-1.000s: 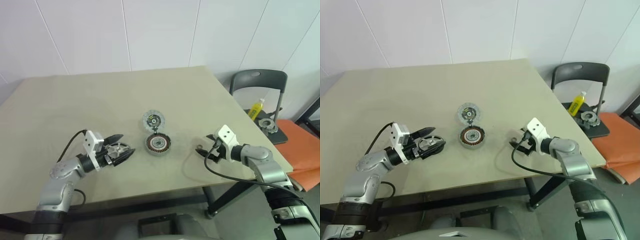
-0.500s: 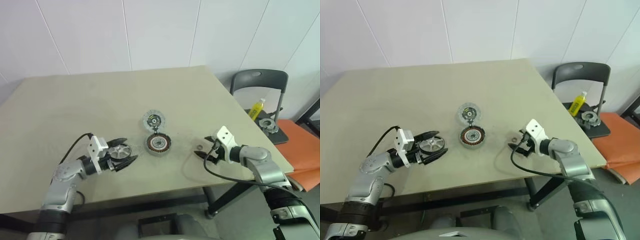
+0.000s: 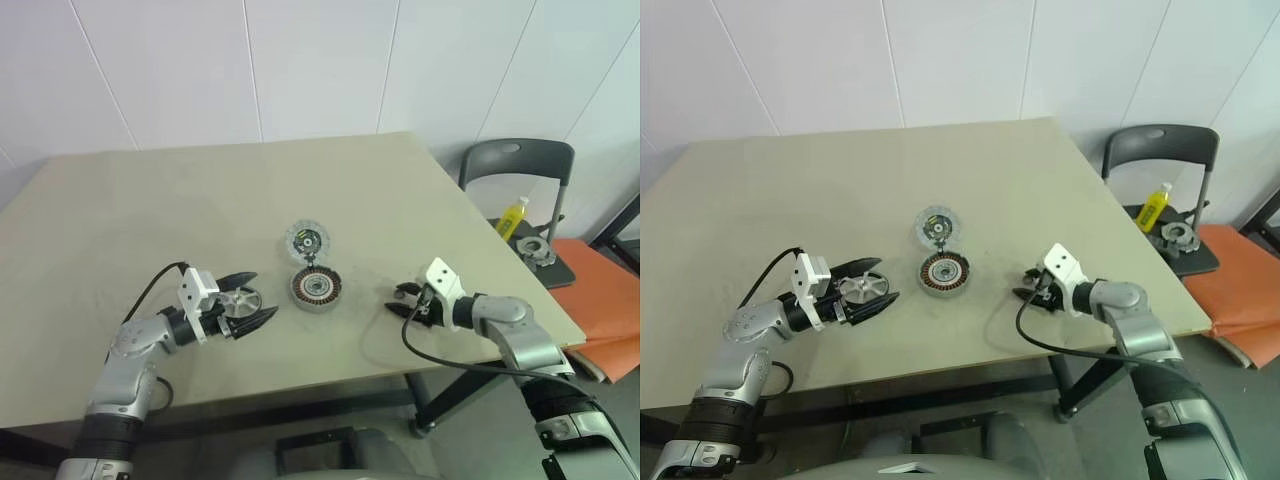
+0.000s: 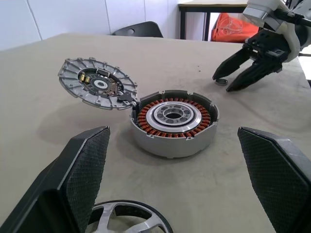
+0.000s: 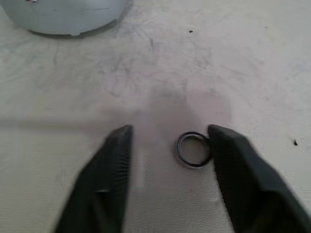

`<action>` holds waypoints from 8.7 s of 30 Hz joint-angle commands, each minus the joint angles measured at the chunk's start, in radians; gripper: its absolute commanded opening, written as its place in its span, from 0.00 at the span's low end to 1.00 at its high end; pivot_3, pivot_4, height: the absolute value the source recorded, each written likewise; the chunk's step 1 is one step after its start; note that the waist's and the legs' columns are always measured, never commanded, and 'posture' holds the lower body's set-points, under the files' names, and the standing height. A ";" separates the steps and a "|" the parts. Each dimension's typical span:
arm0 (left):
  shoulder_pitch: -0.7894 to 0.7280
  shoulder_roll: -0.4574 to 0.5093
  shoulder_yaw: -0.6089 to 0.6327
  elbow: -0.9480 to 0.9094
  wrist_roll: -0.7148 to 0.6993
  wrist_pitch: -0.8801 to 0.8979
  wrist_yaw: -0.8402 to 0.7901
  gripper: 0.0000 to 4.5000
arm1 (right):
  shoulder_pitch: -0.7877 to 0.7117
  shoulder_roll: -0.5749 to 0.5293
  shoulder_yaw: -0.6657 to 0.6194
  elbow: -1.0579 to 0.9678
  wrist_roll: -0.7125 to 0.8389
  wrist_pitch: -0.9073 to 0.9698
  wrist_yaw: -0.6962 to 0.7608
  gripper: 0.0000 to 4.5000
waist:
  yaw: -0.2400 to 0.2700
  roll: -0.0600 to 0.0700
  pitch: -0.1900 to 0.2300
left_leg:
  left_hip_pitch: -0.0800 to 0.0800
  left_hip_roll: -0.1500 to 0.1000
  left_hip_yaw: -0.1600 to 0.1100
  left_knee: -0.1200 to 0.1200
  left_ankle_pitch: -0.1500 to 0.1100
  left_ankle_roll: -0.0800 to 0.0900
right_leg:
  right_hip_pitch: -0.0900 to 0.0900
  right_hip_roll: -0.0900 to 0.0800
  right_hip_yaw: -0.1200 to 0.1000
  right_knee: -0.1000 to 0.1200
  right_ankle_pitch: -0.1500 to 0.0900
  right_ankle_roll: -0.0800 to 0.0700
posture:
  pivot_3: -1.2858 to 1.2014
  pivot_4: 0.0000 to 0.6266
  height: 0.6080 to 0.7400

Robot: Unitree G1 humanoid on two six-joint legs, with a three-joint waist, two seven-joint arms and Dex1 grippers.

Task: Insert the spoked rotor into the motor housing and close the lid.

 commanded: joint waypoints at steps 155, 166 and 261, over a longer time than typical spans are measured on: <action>-0.045 -0.018 -0.016 0.025 0.048 -0.002 0.099 1.00 | -0.371 0.302 0.254 0.001 -0.051 0.380 -0.073 0.15 | 0.000 0.000 -0.001 | -0.014 0.000 0.000 0.005 0.001 0.001 | -0.018 0.002 0.000 0.015 0.000 -0.001 | 0.52 0.00 1.00; -0.042 -0.022 -0.017 0.018 0.049 -0.001 0.103 1.00 | -0.376 0.275 0.278 0.016 -0.088 0.363 -0.066 0.15 | 0.001 0.000 -0.001 | -0.014 0.000 0.000 0.005 0.001 0.001 | -0.018 0.002 0.000 0.015 0.000 -0.001 | 0.52 0.00 1.00; -0.037 -0.047 -0.051 0.033 0.106 -0.021 0.116 1.00 | -0.413 0.454 0.037 0.156 -0.007 0.147 -0.225 0.01 | 0.027 0.013 0.001 | -0.015 0.032 0.009 -0.026 0.013 -0.027 | 0.008 -0.024 -0.083 0.058 -0.051 -0.037 | 0.52 0.00 1.00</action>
